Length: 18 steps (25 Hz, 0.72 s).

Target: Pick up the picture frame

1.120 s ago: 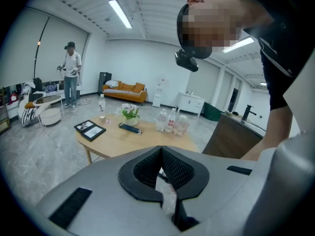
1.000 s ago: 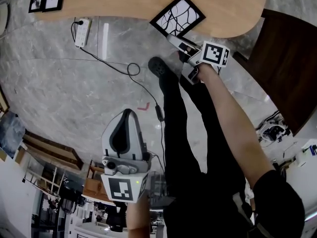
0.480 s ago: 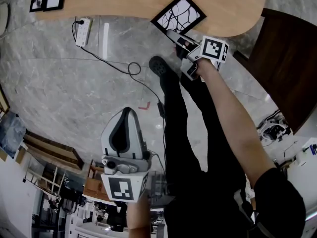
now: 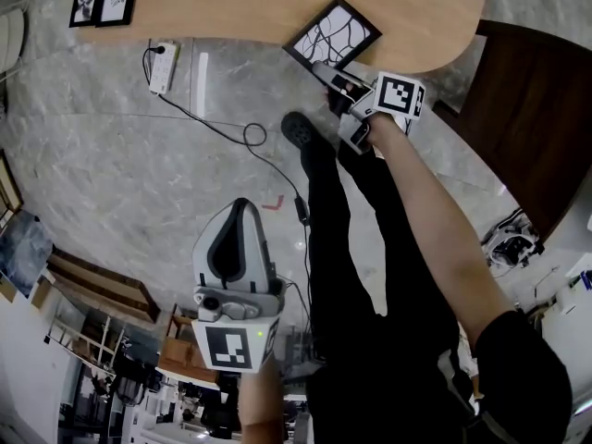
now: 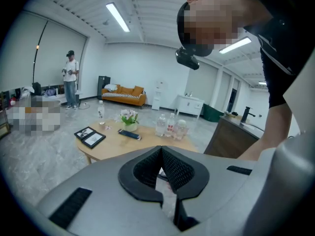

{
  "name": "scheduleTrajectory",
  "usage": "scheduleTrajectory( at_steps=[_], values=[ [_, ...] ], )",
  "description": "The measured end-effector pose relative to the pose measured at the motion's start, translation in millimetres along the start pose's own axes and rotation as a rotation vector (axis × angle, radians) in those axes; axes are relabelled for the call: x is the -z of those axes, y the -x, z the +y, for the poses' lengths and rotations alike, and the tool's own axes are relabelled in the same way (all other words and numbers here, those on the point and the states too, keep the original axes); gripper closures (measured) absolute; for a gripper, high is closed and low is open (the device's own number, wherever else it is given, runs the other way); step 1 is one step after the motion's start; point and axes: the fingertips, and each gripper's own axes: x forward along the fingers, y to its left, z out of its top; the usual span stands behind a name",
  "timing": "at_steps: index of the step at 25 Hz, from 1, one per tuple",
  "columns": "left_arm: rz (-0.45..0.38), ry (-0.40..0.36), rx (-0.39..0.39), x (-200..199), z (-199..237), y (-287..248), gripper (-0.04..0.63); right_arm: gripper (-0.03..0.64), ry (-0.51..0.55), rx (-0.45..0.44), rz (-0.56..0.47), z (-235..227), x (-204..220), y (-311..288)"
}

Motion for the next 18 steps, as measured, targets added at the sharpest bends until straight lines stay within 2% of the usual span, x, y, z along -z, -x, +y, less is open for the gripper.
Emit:
scheduleTrajectory(
  at_steps=[2,6,12,18],
  values=[
    [-0.005,-0.007,-0.001,-7.2,-0.7,3.8,0.583,0.552,0.002,-0.029,-0.006,16.8,-2.7,0.4],
    [-0.02,-0.017,-0.002,-30.3,-7.6,17.3,0.583,0.552,-0.011,0.001,0.01,46.0,2.2,14.7],
    [-0.08,-0.035,0.008,-78.1,-21.7,28.1,0.583,0.552,-0.013,-0.011,-0.002,95.9,-8.1,41.5],
    [-0.136,-0.056,0.045,-125.5,-37.8,51.1,0.583,0.552,0.009,-0.123,-0.06,184.0,-28.2,67.0]
  ],
)
